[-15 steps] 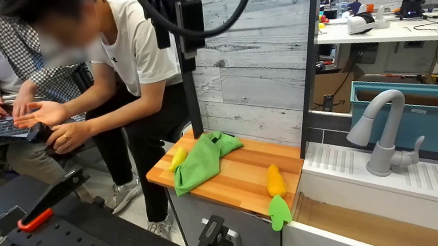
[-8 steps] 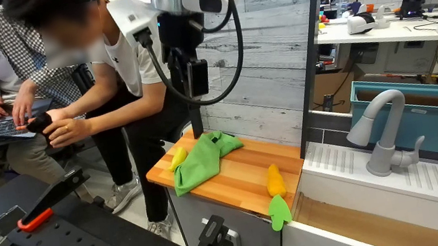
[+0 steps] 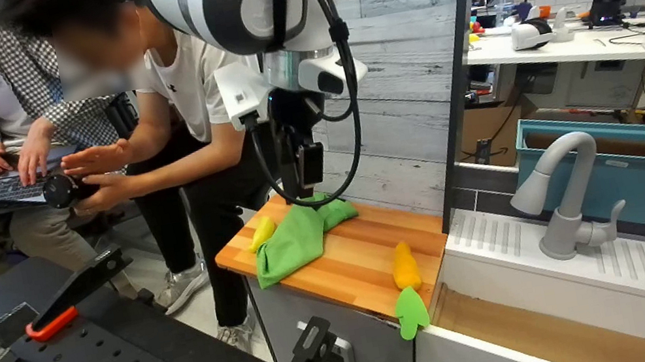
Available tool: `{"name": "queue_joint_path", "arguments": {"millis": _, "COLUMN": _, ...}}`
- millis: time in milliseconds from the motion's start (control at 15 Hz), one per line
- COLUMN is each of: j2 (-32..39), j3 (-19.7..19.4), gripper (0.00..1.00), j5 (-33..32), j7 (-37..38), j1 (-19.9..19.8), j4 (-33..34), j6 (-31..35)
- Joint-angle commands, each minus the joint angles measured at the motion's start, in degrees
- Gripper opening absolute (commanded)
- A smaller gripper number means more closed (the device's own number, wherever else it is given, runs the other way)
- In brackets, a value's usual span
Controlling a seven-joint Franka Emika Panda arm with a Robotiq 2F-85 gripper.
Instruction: Move the green cloth to the right
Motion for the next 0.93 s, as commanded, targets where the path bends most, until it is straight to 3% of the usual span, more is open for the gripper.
{"name": "queue_joint_path", "arguments": {"millis": 0, "j2": 7.87, "j3": -2.48, "gripper": 1.00, "j5": -2.17, "j7": 5.39, "j1": 2.86, "j4": 8.01, "j6": 0.82}}
{"name": "queue_joint_path", "arguments": {"millis": 867, "j2": 21.47, "j3": -5.21, "gripper": 1.00, "j5": -7.05, "j7": 11.15, "j1": 7.81, "j4": 20.60, "j6": 0.10}}
